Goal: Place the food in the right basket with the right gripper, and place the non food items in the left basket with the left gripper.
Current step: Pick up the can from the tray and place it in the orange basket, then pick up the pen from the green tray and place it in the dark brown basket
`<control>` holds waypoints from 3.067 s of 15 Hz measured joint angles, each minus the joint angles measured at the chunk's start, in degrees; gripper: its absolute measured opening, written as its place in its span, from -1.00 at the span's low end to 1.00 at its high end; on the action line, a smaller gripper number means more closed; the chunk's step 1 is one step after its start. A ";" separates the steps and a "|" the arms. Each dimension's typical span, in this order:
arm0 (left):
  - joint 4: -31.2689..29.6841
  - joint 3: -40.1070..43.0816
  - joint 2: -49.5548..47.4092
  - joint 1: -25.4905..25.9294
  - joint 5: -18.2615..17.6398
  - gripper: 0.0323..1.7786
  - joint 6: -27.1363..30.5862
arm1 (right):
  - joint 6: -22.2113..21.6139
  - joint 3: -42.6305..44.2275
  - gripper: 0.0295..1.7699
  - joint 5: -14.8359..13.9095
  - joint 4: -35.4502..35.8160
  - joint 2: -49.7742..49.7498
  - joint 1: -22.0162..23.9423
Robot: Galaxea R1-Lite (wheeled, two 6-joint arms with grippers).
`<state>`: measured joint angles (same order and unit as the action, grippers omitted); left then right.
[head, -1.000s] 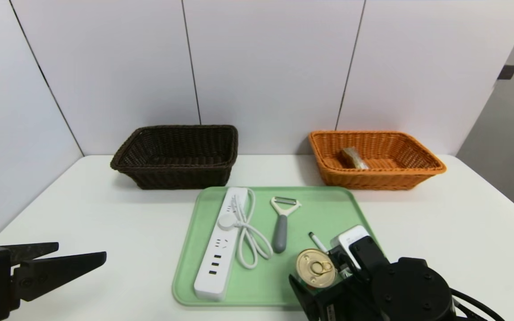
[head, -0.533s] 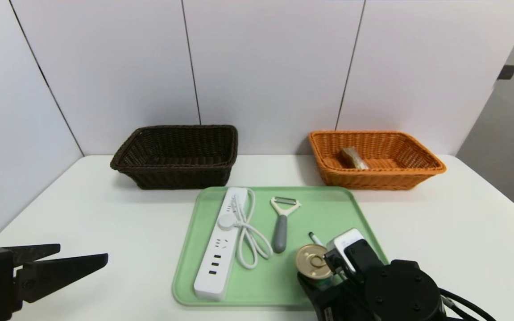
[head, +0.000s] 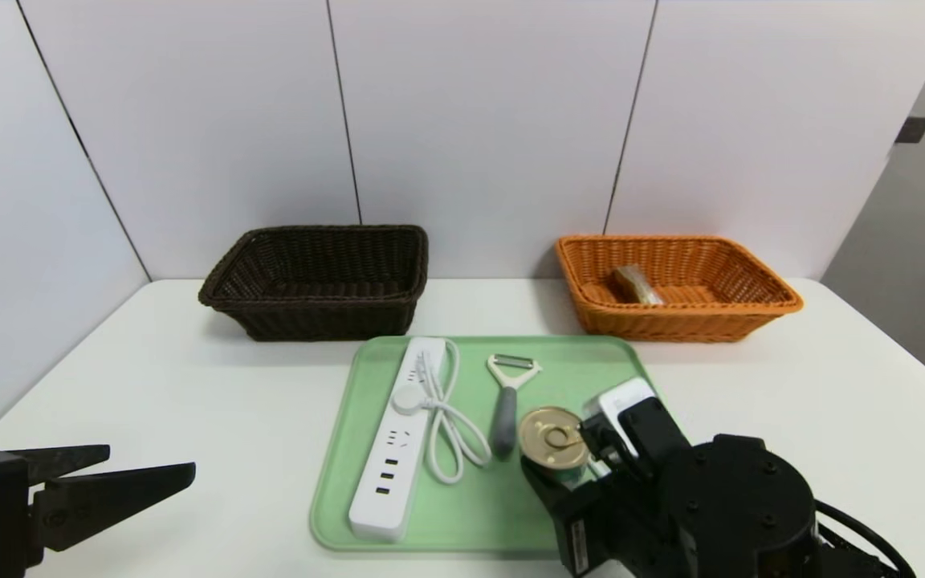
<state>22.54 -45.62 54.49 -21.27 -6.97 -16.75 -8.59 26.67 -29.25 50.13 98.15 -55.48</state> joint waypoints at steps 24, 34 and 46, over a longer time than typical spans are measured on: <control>-0.20 0.17 2.50 -1.57 0.22 0.90 0.00 | -0.16 52.96 0.07 15.21 -31.42 18.80 44.87; -1.51 0.13 3.77 -1.57 0.39 0.90 -0.11 | -0.22 55.49 0.33 15.36 -33.54 22.99 47.52; -3.23 -2.39 4.35 -1.57 0.33 0.90 -0.09 | -1.32 66.60 0.80 15.86 -58.36 13.07 45.20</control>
<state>19.31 -48.01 58.84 -22.85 -6.64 -16.84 -9.91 93.27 -13.39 -8.23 111.21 -10.28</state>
